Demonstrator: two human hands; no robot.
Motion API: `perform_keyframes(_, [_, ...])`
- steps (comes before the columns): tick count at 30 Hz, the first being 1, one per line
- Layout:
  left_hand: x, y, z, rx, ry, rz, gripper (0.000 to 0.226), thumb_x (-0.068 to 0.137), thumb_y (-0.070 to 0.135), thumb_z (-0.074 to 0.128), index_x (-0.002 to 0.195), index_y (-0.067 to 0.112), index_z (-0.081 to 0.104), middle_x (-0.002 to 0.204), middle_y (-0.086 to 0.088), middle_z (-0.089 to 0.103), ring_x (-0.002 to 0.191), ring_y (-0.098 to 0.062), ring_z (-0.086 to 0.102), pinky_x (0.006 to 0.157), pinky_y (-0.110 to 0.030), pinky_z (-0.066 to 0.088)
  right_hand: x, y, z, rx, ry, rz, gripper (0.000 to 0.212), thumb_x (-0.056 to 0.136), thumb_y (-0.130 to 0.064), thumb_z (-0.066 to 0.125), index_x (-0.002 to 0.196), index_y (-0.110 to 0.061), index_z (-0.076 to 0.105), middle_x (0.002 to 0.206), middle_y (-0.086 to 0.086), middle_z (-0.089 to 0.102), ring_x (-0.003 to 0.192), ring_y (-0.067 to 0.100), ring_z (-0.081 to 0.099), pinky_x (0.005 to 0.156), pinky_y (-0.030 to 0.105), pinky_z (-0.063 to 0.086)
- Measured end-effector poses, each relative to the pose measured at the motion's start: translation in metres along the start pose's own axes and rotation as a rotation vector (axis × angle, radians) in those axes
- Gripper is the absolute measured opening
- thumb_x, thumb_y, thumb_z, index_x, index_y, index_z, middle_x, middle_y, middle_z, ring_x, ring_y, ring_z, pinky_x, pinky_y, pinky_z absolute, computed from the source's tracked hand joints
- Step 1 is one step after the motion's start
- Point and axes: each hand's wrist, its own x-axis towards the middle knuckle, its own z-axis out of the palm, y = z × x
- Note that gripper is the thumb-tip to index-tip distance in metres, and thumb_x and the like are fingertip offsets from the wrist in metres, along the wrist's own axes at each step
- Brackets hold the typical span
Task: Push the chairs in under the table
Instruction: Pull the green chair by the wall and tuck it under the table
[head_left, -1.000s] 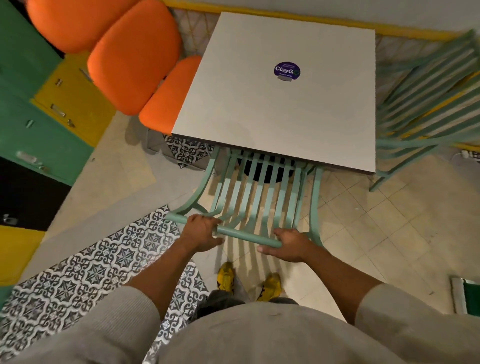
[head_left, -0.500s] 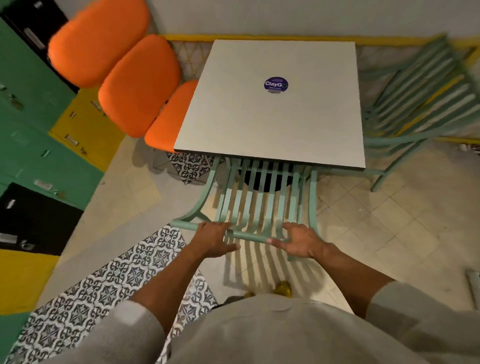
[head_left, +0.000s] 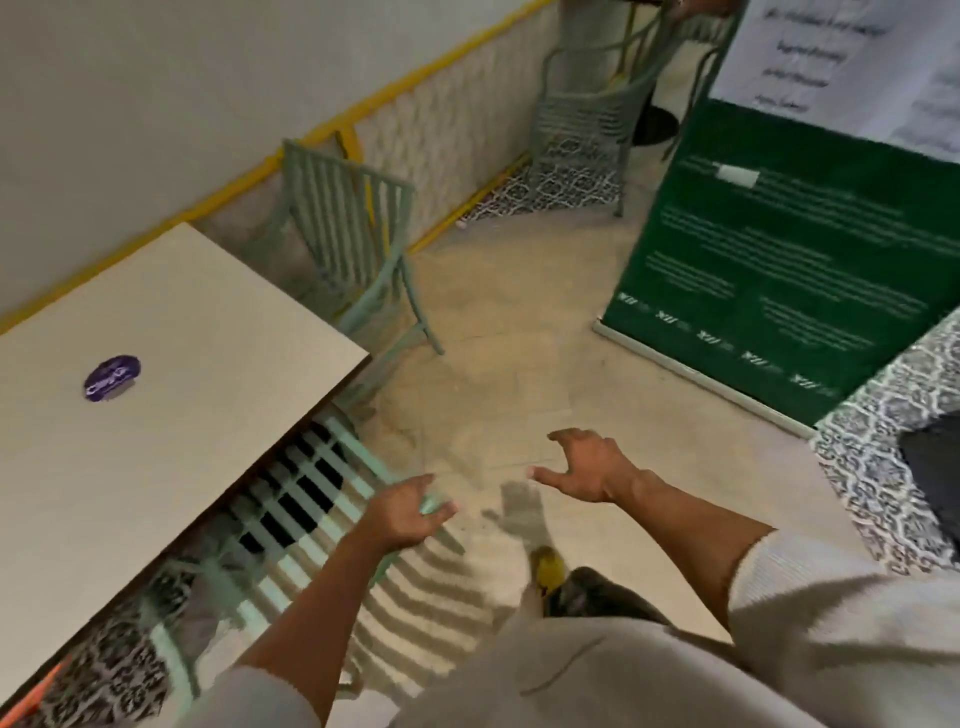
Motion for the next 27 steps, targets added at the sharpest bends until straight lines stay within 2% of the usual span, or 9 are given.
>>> perform_keyframes(3, [0.031, 0.061, -0.017, 0.057, 0.034, 0.057, 0.091, 0.092, 0.08, 0.05, 0.161, 0.022, 0.04, 0.165, -0.003, 0.043, 0.15, -0.026, 0.043, 0.123, -0.038, 0.033, 0.004, 0.05, -0.021, 0.041, 0.045, 0.085, 0.1, 0.087, -0.088, 0.046, 0.16, -0.02, 0.041, 0.162, 0.009, 0.048, 0.146, 0.035, 0.047, 0.116, 0.052, 0.041])
perform_keyframes(5, [0.052, 0.099, -0.021, 0.124, 0.045, 0.108, 0.084, 0.097, 0.074, 0.048, 0.16, 0.02, 0.041, 0.164, -0.005, 0.044, 0.149, -0.027, 0.043, 0.122, -0.04, 0.033, 0.012, 0.08, -0.032, 0.066, 0.049, 0.126, 0.099, 0.088, -0.087, 0.047, 0.16, -0.019, 0.041, 0.162, 0.01, 0.048, 0.144, 0.036, 0.048, 0.115, 0.053, 0.042])
perform_keyframes(9, [0.096, 0.162, -0.022, 0.193, 0.008, 0.118, 0.093, 0.092, 0.085, 0.036, 0.161, 0.024, 0.038, 0.165, 0.0, 0.043, 0.15, -0.028, 0.042, 0.122, -0.051, 0.032, 0.038, 0.134, -0.044, 0.085, 0.019, 0.147, 0.096, 0.091, -0.084, 0.049, 0.161, -0.019, 0.039, 0.163, 0.009, 0.046, 0.143, 0.035, 0.049, 0.114, 0.052, 0.044])
perform_keyframes(14, [0.159, 0.235, -0.026, 0.153, -0.052, 0.039, 0.094, 0.091, 0.087, 0.035, 0.163, 0.026, 0.034, 0.168, 0.0, 0.039, 0.152, -0.028, 0.039, 0.123, -0.051, 0.029, 0.066, 0.219, -0.075, 0.09, -0.021, 0.127, 0.092, 0.091, -0.081, 0.054, 0.159, -0.02, 0.042, 0.162, 0.007, 0.048, 0.144, 0.035, 0.049, 0.115, 0.054, 0.042])
perform_keyframes(19, [0.22, 0.301, -0.059, 0.047, 0.077, -0.021, 0.086, 0.094, 0.083, 0.038, 0.16, 0.028, 0.04, 0.164, 0.002, 0.046, 0.145, -0.029, 0.048, 0.119, -0.047, 0.037, 0.118, 0.302, -0.153, -0.021, -0.042, 0.113, 0.095, 0.089, -0.084, 0.053, 0.158, -0.02, 0.043, 0.161, 0.008, 0.049, 0.142, 0.035, 0.05, 0.114, 0.054, 0.043])
perform_keyframes(23, [0.25, 0.311, -0.087, -0.008, 0.133, -0.074, 0.09, 0.092, 0.086, 0.036, 0.159, 0.026, 0.042, 0.162, 0.001, 0.048, 0.144, -0.03, 0.049, 0.117, -0.049, 0.039, 0.185, 0.309, -0.214, -0.115, -0.057, -0.007, 0.099, 0.087, -0.086, 0.054, 0.158, -0.018, 0.044, 0.159, 0.01, 0.052, 0.142, 0.035, 0.052, 0.116, 0.053, 0.044])
perform_keyframes(27, [0.281, 0.285, -0.119, -0.107, 0.206, -0.183, 0.101, 0.082, 0.092, 0.035, 0.157, 0.025, 0.044, 0.159, -0.003, 0.052, 0.143, -0.032, 0.051, 0.117, -0.051, 0.039, 0.274, 0.271, -0.269, -0.206, -0.074, -0.187, 0.103, 0.087, -0.086, 0.053, 0.161, -0.015, 0.039, 0.163, 0.013, 0.047, 0.144, 0.038, 0.05, 0.118, 0.051, 0.043])
